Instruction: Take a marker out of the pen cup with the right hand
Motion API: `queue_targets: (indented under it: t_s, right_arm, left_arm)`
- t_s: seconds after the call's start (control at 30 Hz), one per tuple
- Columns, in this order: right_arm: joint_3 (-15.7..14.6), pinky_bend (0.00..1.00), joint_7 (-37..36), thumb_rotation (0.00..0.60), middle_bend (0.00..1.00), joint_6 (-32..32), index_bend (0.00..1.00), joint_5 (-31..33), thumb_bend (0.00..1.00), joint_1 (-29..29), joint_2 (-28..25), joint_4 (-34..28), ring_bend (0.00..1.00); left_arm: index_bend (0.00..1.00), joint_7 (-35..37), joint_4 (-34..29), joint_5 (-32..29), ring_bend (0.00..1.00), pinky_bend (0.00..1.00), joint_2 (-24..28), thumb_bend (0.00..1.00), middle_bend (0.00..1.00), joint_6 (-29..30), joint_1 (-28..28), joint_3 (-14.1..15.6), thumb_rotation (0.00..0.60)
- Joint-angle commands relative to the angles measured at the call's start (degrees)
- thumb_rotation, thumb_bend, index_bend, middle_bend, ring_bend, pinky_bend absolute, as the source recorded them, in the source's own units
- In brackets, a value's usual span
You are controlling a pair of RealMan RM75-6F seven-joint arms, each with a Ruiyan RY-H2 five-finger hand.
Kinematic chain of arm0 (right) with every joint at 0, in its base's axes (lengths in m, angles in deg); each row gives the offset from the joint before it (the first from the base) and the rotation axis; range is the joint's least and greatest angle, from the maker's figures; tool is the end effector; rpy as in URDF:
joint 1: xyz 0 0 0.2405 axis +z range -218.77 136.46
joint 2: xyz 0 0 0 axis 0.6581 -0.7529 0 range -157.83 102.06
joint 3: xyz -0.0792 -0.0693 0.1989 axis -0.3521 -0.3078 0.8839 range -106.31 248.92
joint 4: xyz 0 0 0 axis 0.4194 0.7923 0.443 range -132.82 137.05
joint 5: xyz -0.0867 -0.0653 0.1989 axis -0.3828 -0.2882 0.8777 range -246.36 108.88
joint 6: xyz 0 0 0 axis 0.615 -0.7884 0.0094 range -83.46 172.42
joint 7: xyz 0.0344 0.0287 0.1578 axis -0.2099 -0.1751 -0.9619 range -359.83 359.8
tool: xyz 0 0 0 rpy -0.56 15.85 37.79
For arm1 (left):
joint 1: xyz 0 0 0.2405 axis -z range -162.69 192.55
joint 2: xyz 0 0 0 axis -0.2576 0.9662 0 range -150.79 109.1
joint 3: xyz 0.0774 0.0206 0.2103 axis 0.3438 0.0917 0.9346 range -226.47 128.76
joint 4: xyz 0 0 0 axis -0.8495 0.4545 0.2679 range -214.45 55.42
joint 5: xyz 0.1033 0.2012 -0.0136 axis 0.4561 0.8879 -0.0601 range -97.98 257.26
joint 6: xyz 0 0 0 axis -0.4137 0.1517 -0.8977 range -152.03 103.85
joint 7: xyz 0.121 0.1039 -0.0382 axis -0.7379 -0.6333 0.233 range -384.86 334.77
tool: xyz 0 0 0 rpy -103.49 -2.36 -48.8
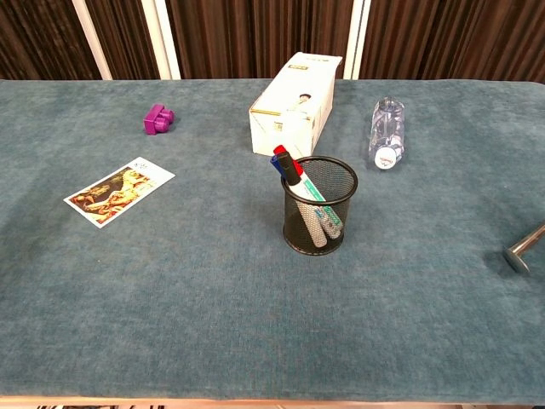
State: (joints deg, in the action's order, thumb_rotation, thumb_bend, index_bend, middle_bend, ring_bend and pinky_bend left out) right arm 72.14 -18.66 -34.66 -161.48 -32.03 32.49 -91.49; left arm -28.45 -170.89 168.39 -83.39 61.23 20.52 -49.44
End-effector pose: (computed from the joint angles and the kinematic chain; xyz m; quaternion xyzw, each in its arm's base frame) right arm -0.2706 -0.2103 0.1190 0.6088 -0.4670 0.4509 0.4560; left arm -0.2900 0.1951 0.1317 -0.6357 -0.3510 -0.3602 0.5856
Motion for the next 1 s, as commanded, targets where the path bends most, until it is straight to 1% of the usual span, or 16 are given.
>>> queue_targets:
  t_s: [0.03,0.1,0.2,0.23,0.3,0.47,0.57,0.63,0.77,0.83,1.0]
  right_arm:
    - [-0.56,0.17,-17.12,0.6,0.0,6.24,0.01,-4.49,0.19,6.77,-6.39,0.05,0.0]
    - [-0.08,0.17,-22.45,0.6,0.0,8.91,0.02,-4.95,0.19,9.52,-7.67,-0.04,0.0]
    - [-0.14,0.17,-34.01,0.6,0.0,15.3,0.05,-6.93,0.2,15.53,-9.67,0.15,0.0]
    - [-0.13,0.17,-38.17,0.6,0.0,17.46,0.07,-7.78,0.21,17.84,-9.93,0.57,0.0]
    - [-0.01,0.17,-44.12,0.6,0.0,20.73,0.09,-9.03,0.23,21.74,-9.87,2.04,0.0]
    - [1.12,0.17,-50.56,0.6,0.0,27.89,0.17,-9.27,0.27,29.7,-8.04,4.57,0.0]
    - [1.55,0.17,-53.35,0.6,0.0,32.45,0.19,-8.88,0.3,34.16,-6.2,5.56,0.0]
    - [1.8,0.17,-53.56,0.6,0.0,34.86,0.2,-8.6,0.31,36.52,-4.87,6.21,0.0]
    - [3.14,0.17,-51.14,0.6,0.0,36.39,0.24,-6.18,0.31,38.66,-2.31,5.32,0.0]
    - [3.85,0.17,-47.99,0.6,0.0,37.01,0.26,-4.46,0.31,39.26,-1.12,3.93,0.0]
    - [6.21,0.17,-36.26,0.6,0.0,36.53,0.33,2.23,0.31,38.64,2.21,0.36,0.0]
  left_arm:
    - [0.07,0.0,-0.43,-0.67,0.0,0.02,-0.07,0.38,0.0,-0.04,-0.12,-0.29,0.6]
    - [0.07,-0.02,-0.61,-0.81,0.0,0.02,-0.02,0.39,0.0,-0.1,-0.15,-0.3,0.6]
    - [0.07,-0.02,-0.89,-0.94,0.0,0.02,-0.01,0.39,0.0,-0.15,-0.22,-0.26,0.6]
    - [0.07,-0.04,-0.99,-1.09,0.0,0.02,-0.02,0.39,0.0,-0.23,-0.25,-0.27,0.6]
    - [0.07,0.13,-1.25,-1.48,0.0,0.02,0.06,0.39,0.0,-0.52,-0.26,-0.28,0.6]
    - [0.07,0.44,-1.65,-2.45,0.0,0.02,0.3,0.4,0.0,-1.14,-0.2,-0.51,0.6]
    - [0.07,0.59,-1.91,-2.94,0.0,0.02,0.43,0.4,0.0,-1.48,-0.2,-0.57,0.6]
    - [0.07,0.62,-2.07,-3.19,0.0,0.02,0.51,0.4,0.0,-1.55,-0.23,-0.64,0.6]
    - [0.07,0.83,-2.31,-3.76,0.0,0.02,0.67,0.4,0.0,-1.82,-0.25,-0.77,0.6]
    - [0.07,0.99,-2.56,-4.21,0.0,0.02,0.79,0.41,0.0,-2.11,-0.24,-0.85,0.6]
    - [0.07,1.07,-3.04,-4.73,0.0,0.02,1.03,0.41,0.0,-2.44,-0.24,-0.94,0.6]
